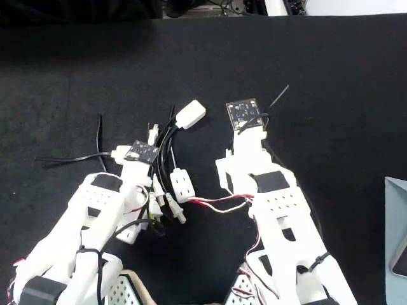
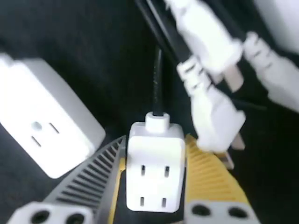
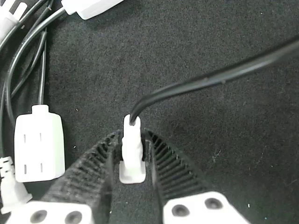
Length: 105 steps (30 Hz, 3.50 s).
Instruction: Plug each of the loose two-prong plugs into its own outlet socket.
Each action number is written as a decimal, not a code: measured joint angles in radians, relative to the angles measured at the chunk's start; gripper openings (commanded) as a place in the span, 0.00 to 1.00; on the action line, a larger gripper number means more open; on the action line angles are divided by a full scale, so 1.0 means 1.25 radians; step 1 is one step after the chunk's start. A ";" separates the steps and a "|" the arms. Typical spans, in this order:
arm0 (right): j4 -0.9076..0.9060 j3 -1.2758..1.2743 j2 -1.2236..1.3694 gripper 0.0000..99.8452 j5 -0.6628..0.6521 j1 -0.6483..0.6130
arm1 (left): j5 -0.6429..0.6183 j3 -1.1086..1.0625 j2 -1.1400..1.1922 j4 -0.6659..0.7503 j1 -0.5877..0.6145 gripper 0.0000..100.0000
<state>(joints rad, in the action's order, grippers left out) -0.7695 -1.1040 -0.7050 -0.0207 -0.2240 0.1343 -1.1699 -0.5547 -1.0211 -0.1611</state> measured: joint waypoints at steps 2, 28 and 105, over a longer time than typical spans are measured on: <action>0.000 0.000 0.000 0.01 0.000 0.000 | 0.000 0.000 0.000 0.027 0.000 0.03; 0.000 0.000 0.000 0.01 0.000 0.000 | 0.173 0.041 0.000 0.286 0.005 0.25; 0.625 -0.207 -0.005 0.01 -0.032 -0.502 | -0.081 0.000 -0.657 -0.023 0.122 0.25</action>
<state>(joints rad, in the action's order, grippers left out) 0.0115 -1.3633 -0.7112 -0.0606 -0.8516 0.0330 -1.1699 -1.3755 -1.0503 -0.0092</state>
